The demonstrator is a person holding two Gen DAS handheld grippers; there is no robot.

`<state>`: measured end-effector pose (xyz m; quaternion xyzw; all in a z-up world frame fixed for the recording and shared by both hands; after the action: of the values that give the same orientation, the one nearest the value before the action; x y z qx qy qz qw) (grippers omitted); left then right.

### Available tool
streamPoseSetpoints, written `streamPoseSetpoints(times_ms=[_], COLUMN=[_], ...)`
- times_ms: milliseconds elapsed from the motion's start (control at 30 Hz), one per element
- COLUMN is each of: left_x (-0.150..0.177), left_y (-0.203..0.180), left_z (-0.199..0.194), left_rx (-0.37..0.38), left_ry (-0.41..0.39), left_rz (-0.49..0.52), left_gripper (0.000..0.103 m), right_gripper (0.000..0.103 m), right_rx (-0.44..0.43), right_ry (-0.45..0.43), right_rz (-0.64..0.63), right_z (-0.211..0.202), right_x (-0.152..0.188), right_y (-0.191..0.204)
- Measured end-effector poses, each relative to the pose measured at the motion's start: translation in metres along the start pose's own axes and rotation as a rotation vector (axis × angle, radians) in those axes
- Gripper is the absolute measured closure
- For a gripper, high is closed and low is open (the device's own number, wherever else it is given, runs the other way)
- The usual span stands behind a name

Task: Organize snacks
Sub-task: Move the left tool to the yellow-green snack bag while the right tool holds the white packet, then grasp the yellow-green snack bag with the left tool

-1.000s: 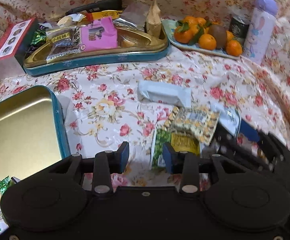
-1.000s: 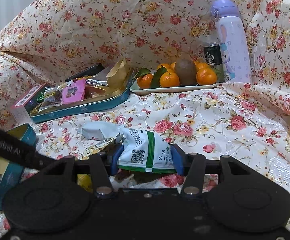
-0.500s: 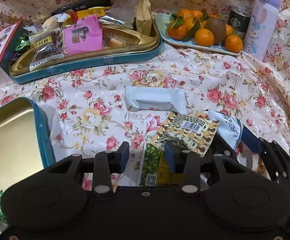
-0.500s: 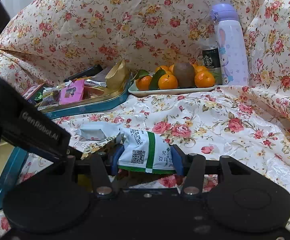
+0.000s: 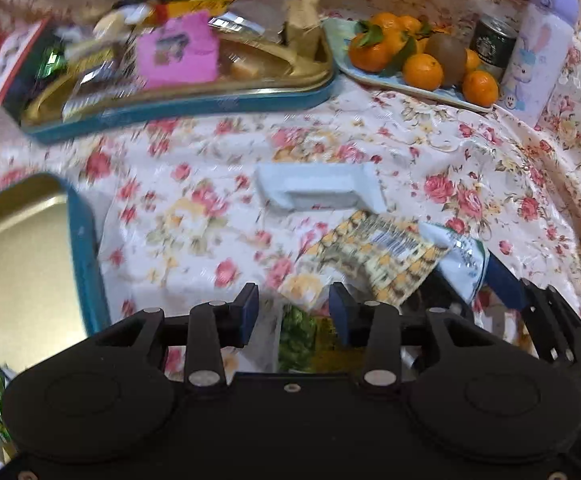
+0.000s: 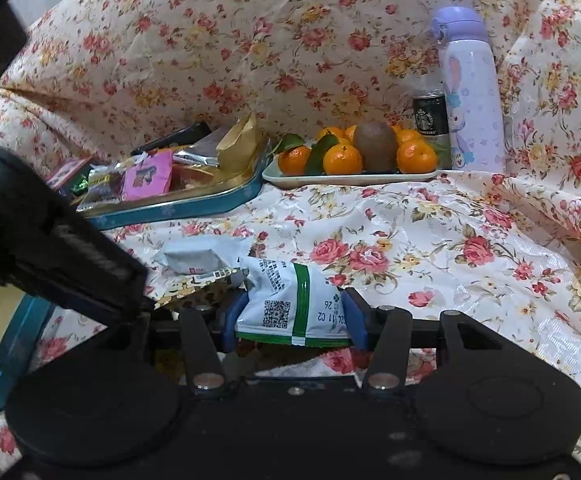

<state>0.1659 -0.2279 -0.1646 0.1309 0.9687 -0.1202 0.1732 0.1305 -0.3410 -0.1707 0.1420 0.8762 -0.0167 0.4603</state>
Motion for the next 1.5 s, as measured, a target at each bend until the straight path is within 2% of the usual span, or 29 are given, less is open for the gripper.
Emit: streamPoseSetpoints(times_ms=[67,133,300,500,600,733,900,1033,1200,1500], left_x=[0.006,0.016,0.037,0.046,0.049,0.054,0.058,0.062,0.061,0.053], left_y=[0.009,0.014,0.013,-0.004,-0.014,-0.023,-0.018,-0.016,-0.015,-0.024], left_z=[-0.003,-0.008,-0.020,-0.042,-0.054,-0.055,-0.048,-0.056,-0.061,-0.049], left_rx=[0.009,-0.024,-0.087,-0.061,-0.010,0.051,0.071,0.072,0.076,0.126], left_ry=[0.007,0.002,-0.027,-0.127,-0.172,-0.168,-0.137,-0.156,-0.170,-0.137], left_rz=[-0.001,0.036,0.190,0.368,0.411,0.393,0.317,0.313,0.311,0.262], left_gripper=[0.058,0.058,0.058,0.058,0.058,0.058,0.058,0.058,0.058,0.058], right_gripper=[0.050,0.050,0.050,0.050,0.050,0.050,0.050,0.051,0.051,0.051], right_rx=[-0.005,-0.002,-0.003,-0.003,-0.002,0.005,0.067,0.101,0.120,0.204], right_ry=[-0.004,-0.003,-0.002,0.000,0.001,0.009,0.023,0.020,0.003,0.011], right_rz=[0.020,0.012,0.008,0.001,-0.005,-0.028,-0.137,-0.186,-0.144,-0.257], right_z=[0.000,0.000,0.000,0.001,0.001,0.002,0.005,0.000,-0.030,-0.075], right_x=[-0.001,-0.001,-0.001,-0.001,-0.001,-0.001,0.001,0.001,-0.006,0.013], right_y=[-0.003,-0.002,-0.003,-0.003,-0.003,-0.001,0.009,0.012,0.004,-0.002])
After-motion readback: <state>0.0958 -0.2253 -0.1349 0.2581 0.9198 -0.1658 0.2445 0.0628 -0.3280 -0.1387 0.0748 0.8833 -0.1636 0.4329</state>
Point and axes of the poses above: each gripper's, at about its wrist camera, not at the fingertips, and z roughly the way its jaws point, y to its left, x to its underside, the point moved 10 cm from there along z, roughly the way its jaws point, and after that the axes turned 6 degrees about x, right-handed, at the moved point
